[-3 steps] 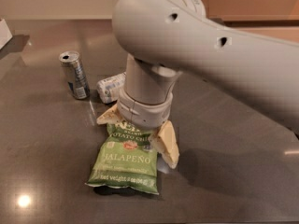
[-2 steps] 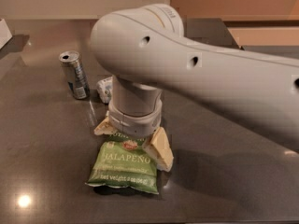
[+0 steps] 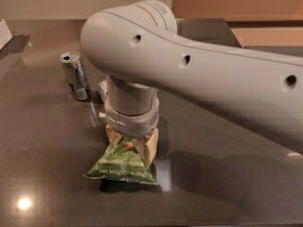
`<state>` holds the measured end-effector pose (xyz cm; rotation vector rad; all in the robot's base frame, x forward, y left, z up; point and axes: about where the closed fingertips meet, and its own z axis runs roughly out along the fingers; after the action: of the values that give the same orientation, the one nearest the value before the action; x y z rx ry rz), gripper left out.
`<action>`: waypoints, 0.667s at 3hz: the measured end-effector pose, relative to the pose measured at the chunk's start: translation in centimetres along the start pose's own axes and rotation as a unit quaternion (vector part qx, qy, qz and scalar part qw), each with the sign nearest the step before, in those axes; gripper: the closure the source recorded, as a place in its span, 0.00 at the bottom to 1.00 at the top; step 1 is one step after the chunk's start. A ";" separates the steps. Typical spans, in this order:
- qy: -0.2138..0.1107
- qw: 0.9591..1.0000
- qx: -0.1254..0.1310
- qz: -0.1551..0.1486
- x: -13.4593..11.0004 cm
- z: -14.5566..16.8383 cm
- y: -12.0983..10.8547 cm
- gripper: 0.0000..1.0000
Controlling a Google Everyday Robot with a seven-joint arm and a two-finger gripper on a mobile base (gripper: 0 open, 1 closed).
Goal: Pick green jalapeno chip bag
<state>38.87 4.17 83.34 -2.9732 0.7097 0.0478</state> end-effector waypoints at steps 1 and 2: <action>-0.002 1.000 0.014 0.004 0.4 -1.7 -0.2 0.75; -0.005 0.999 0.034 0.012 1.6 -4.4 -0.3 0.98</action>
Offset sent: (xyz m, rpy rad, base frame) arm 0.0332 -0.0194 0.0772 0.1128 -0.0256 -0.0554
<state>40.48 3.31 87.68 -2.8973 0.7318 0.0390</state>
